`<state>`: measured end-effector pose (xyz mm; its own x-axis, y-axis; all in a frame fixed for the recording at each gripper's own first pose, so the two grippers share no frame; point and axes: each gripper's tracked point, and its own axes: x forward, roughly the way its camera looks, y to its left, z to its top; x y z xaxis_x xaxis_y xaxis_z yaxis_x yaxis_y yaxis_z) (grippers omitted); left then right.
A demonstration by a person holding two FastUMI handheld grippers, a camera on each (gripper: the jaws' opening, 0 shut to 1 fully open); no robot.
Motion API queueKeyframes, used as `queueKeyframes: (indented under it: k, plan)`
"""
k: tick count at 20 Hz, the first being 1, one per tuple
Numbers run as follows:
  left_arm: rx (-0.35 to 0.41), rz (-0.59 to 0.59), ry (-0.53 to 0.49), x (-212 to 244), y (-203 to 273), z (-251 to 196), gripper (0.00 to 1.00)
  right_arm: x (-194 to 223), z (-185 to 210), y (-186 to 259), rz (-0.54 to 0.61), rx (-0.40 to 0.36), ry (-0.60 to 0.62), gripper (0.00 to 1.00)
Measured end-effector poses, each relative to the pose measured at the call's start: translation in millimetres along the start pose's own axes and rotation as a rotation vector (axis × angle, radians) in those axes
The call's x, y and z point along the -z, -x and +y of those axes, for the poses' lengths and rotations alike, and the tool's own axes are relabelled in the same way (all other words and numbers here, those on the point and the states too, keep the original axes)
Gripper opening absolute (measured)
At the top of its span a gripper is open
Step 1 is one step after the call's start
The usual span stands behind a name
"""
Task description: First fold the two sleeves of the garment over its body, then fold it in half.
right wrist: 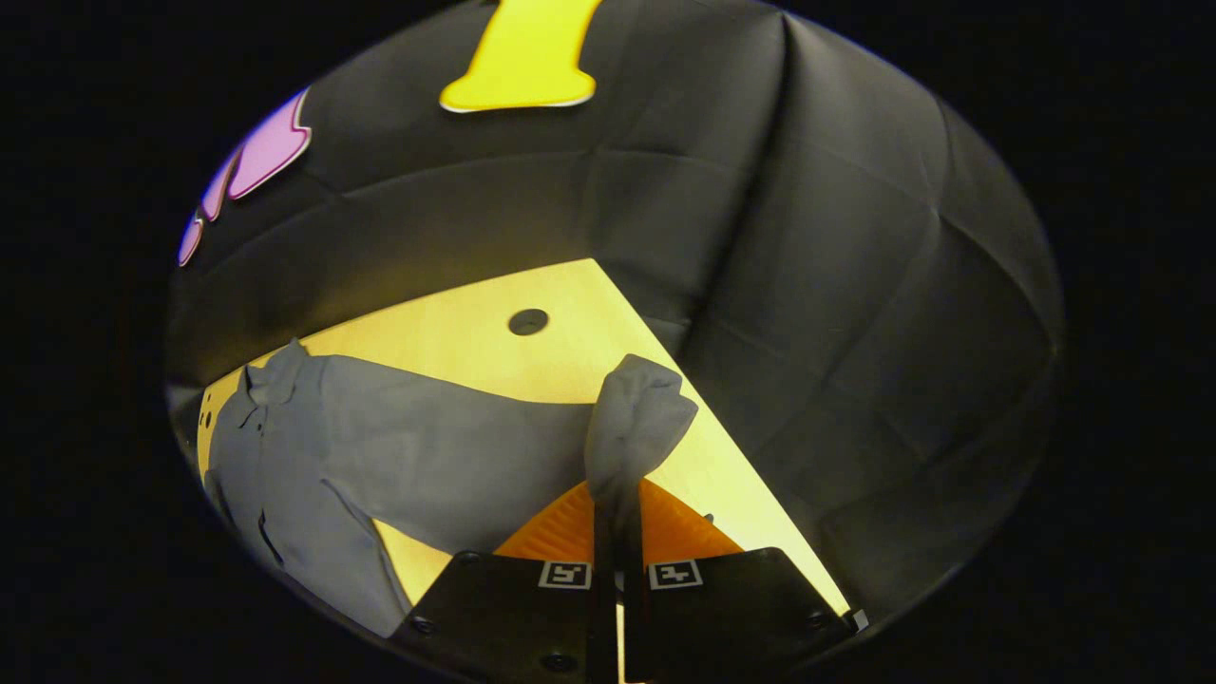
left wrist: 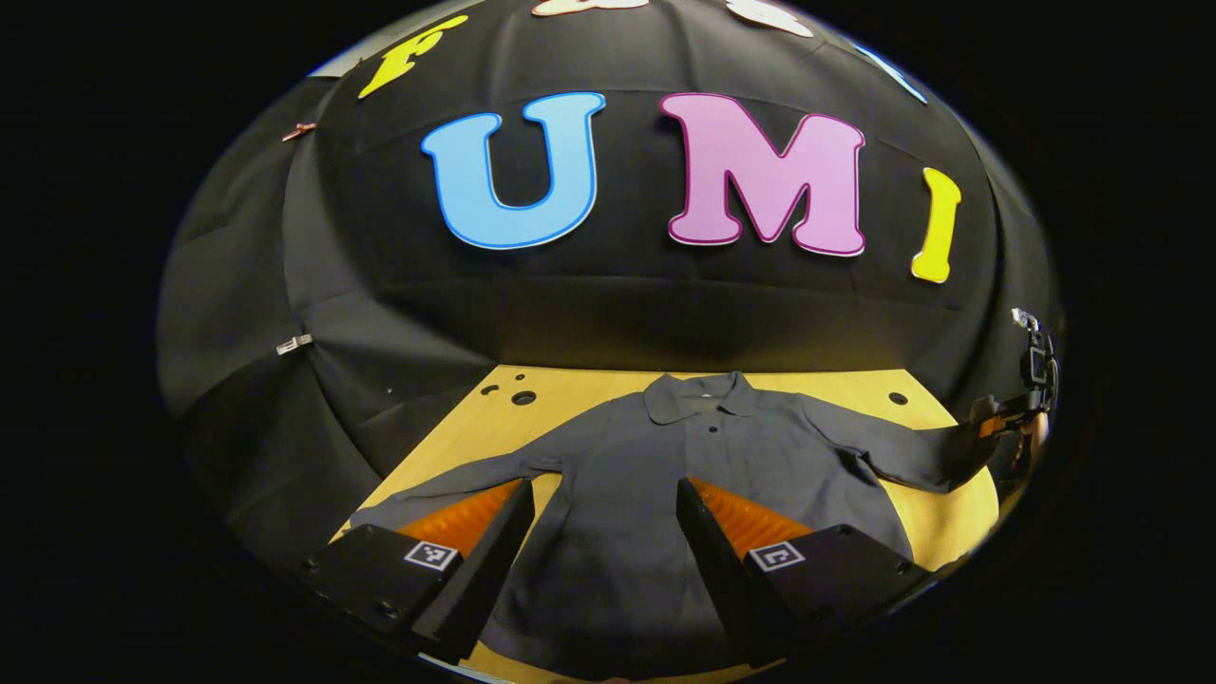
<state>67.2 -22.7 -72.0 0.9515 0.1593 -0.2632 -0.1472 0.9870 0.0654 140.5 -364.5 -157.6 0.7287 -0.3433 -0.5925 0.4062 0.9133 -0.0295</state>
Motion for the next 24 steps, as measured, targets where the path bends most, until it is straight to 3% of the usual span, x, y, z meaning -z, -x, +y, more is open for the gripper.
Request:
queueKeyframes:
  k: [9, 14, 18, 24]
  plan:
    - [-0.029, -0.017, 0.024, 1, 19, 56, 0.95, -74, 154, 59, -0.093, -0.198, 0.088, 0.07]
    - [-0.089, -0.012, 0.077, 12, 21, 94, 0.95, -94, 253, 84, -0.139, -0.327, 0.138, 0.07]
    - [-0.126, -0.001, 0.108, 19, 21, 119, 0.95, -82, 336, 94, -0.114, -0.437, 0.139, 0.07]
    - [-0.216, 0.031, 0.17, 43, 32, 162, 0.95, -31, 445, 121, -0.021, -0.659, 0.095, 0.07]
